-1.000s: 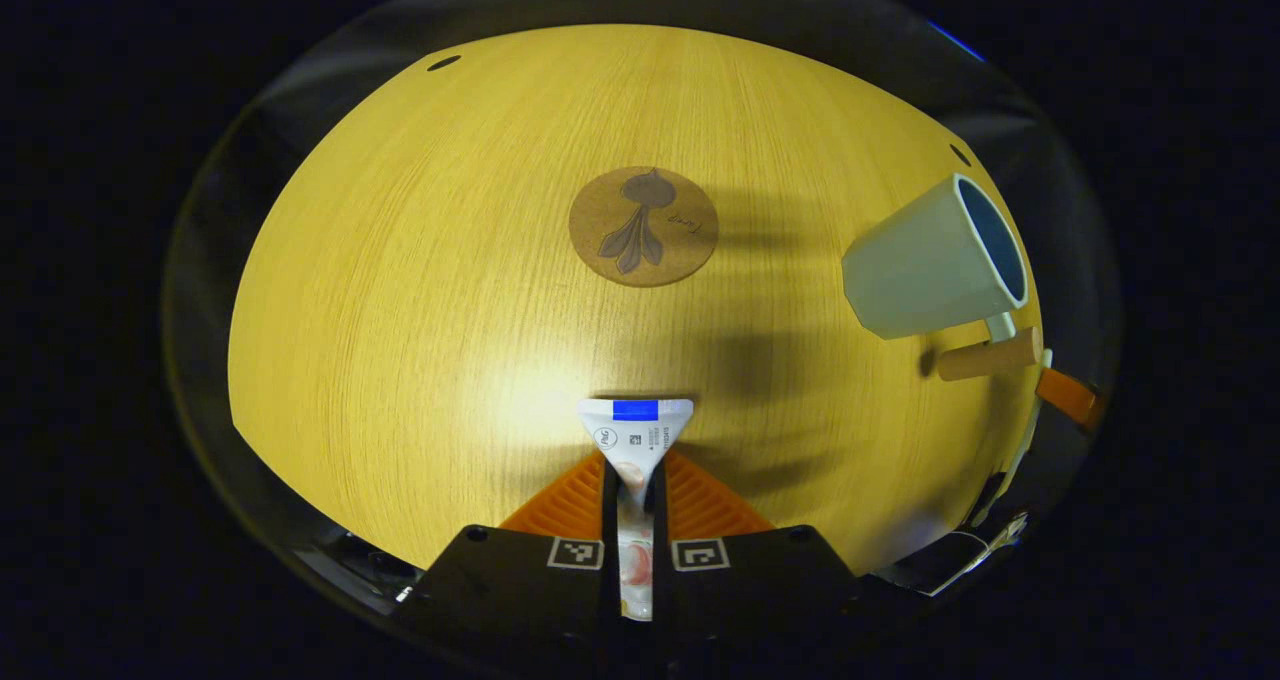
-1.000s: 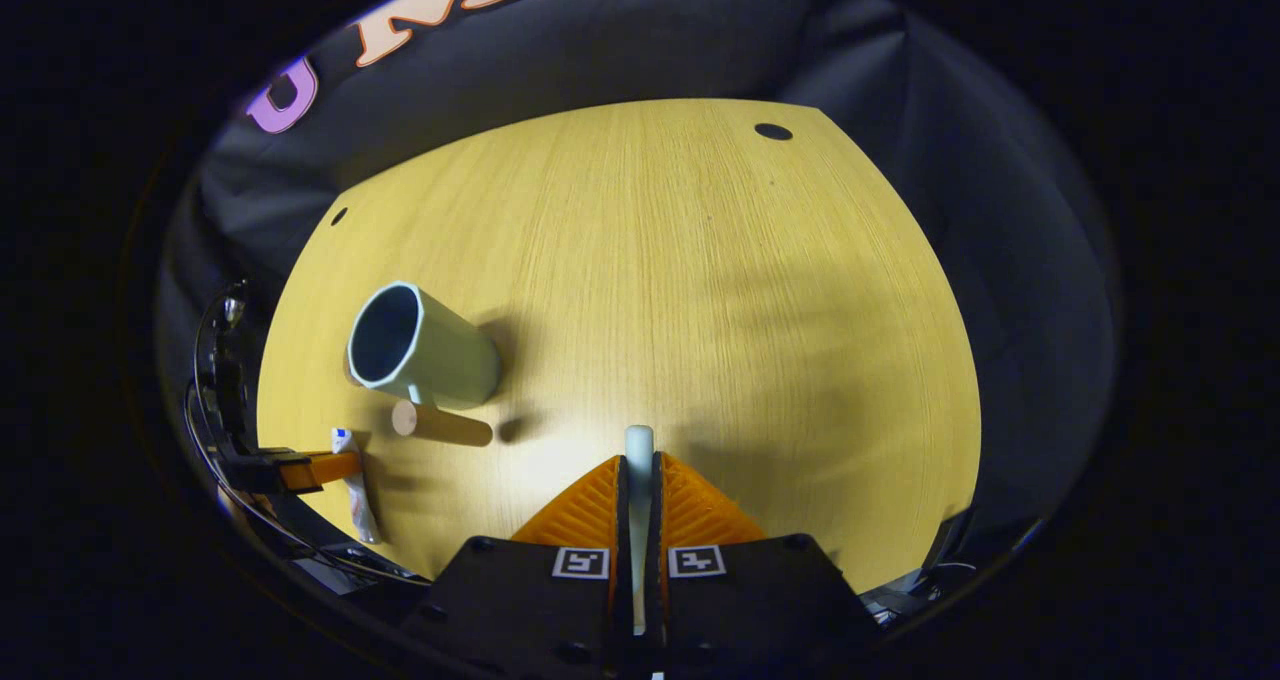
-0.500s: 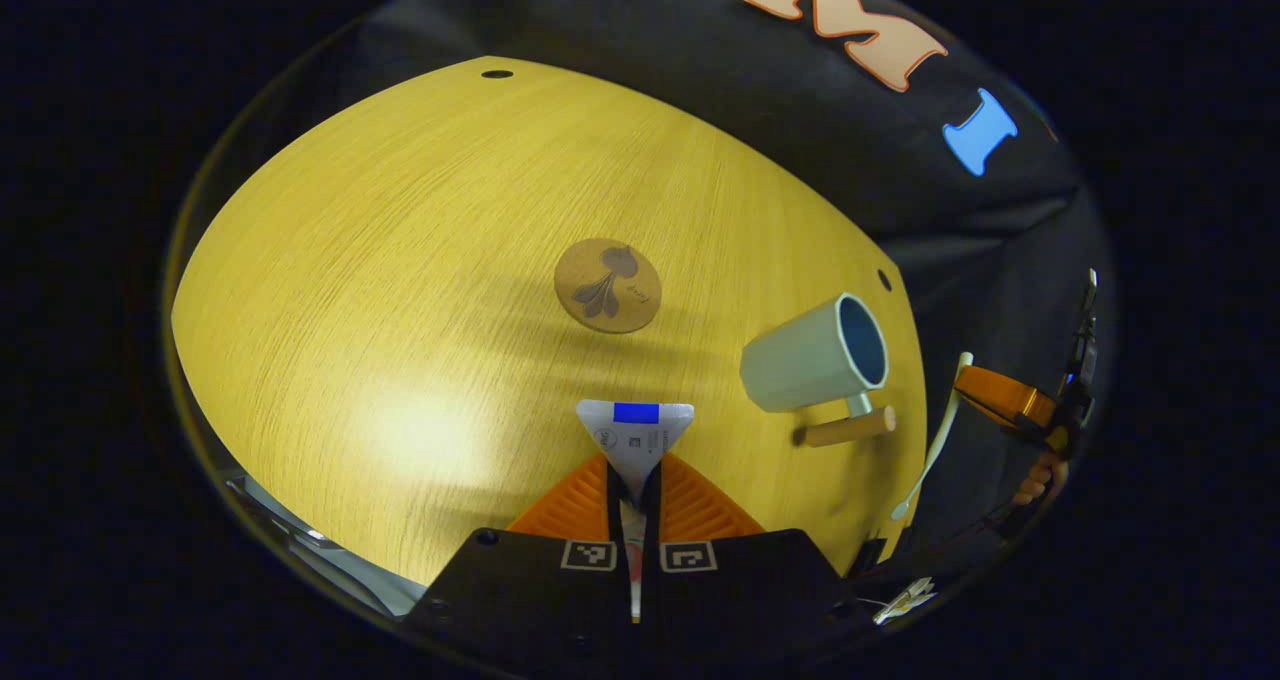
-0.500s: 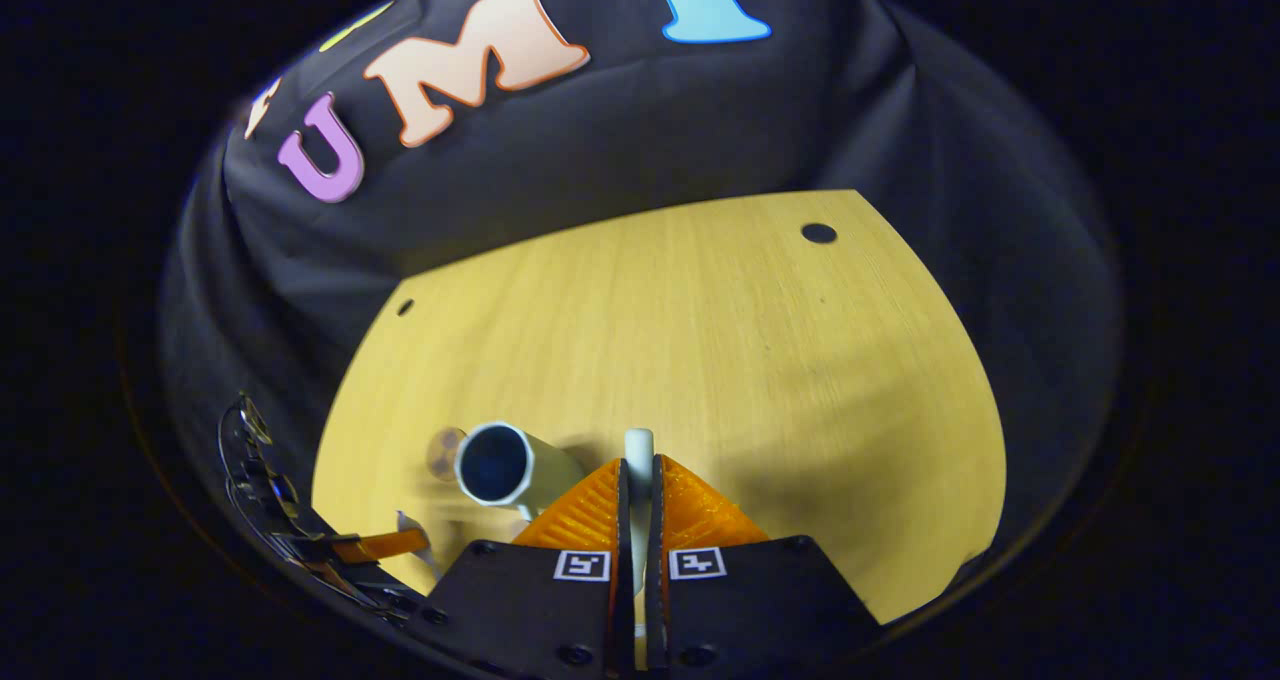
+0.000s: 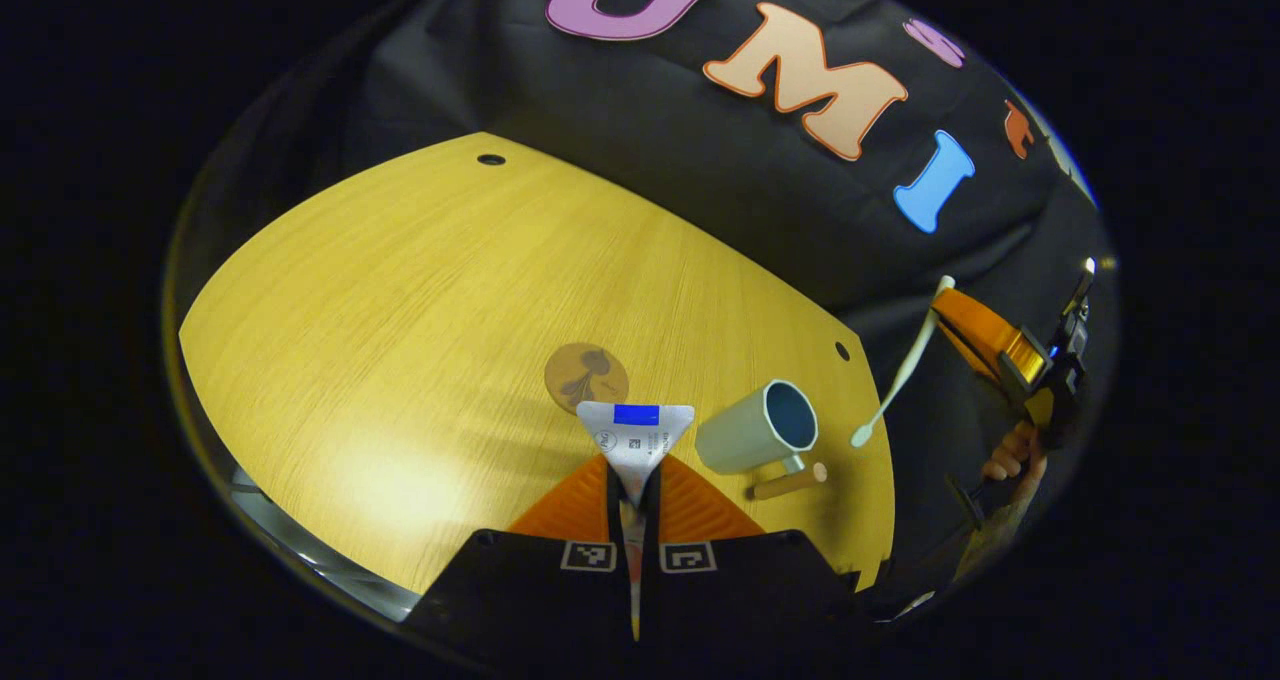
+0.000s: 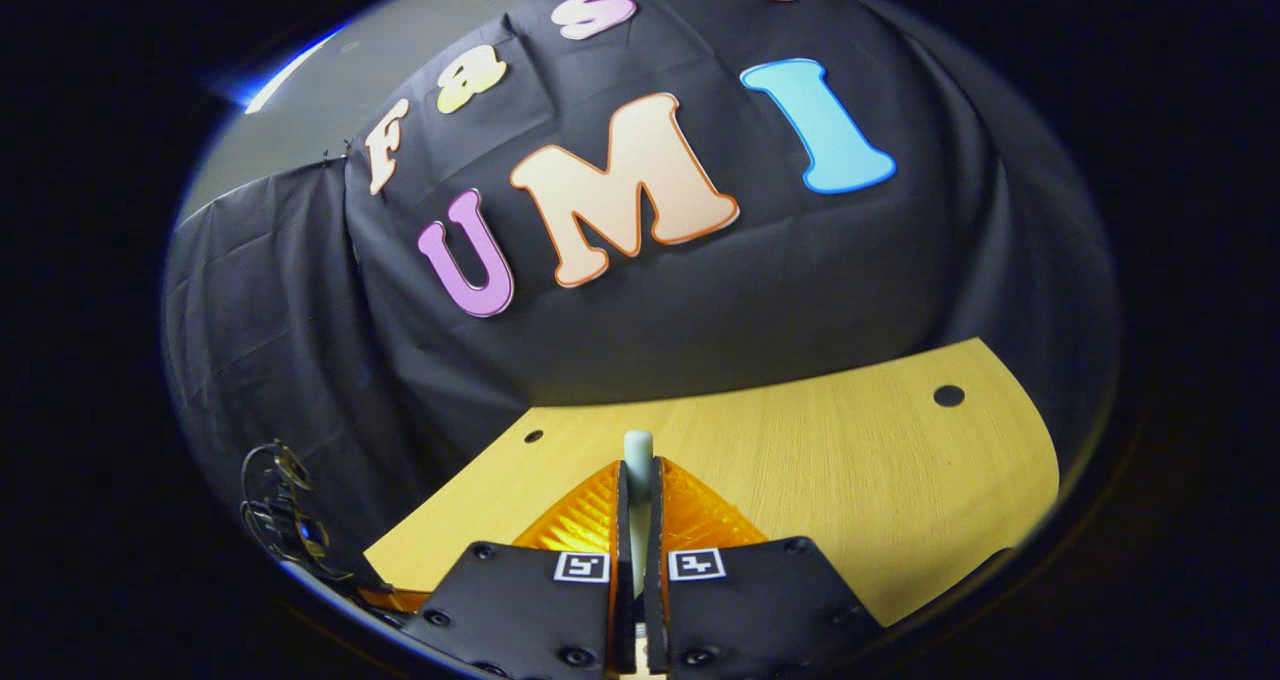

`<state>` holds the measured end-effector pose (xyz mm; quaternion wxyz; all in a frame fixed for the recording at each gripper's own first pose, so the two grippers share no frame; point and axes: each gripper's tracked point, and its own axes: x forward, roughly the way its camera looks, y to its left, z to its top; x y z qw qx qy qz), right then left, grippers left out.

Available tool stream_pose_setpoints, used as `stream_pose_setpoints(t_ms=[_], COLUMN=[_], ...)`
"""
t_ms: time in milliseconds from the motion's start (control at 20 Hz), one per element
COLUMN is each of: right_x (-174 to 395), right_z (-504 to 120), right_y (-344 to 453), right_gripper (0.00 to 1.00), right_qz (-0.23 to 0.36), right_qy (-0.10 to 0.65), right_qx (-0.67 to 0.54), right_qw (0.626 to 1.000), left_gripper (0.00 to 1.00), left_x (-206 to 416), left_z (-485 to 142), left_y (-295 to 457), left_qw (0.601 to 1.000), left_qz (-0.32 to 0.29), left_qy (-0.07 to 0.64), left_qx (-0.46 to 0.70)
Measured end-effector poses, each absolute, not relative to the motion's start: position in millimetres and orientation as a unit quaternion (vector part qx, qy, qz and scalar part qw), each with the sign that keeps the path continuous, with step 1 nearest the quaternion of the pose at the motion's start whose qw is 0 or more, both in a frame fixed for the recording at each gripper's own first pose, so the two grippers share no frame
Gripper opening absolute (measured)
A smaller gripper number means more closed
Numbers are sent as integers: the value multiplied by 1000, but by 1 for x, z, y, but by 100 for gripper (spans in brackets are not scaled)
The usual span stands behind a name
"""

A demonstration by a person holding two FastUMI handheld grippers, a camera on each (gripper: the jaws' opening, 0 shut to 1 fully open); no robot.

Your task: Put the toothbrush and toothpaste on the desktop into the cup, then pick up the cup and place it on the coaster on the desktop.

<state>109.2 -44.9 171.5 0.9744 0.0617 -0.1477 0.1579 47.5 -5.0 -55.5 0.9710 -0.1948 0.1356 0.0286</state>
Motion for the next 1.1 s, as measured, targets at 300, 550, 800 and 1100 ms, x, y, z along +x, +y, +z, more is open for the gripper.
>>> stream_pose_setpoints(t_ms=[300,550,800,1100], right_x=[142,164,156,133], right_z=[146,110,97,99], right_y=[-19,-2,-6,-55], right_gripper=[7,7,22,100], right_qz=[167,174,176,126], right_qy=[-160,-136,-122,-128], right_qx=[17,-6,0,28], right_qw=[973,975,977,983], left_gripper=[1,1,1,1], left_x=[32,28,37,57], left_z=[-11,14,29,52], left_y=[5,13,5,-26], left_qw=[986,990,990,994], left_qz=[53,72,58,6], left_qy=[61,17,9,-11], left_qx=[-143,-121,-125,-105])
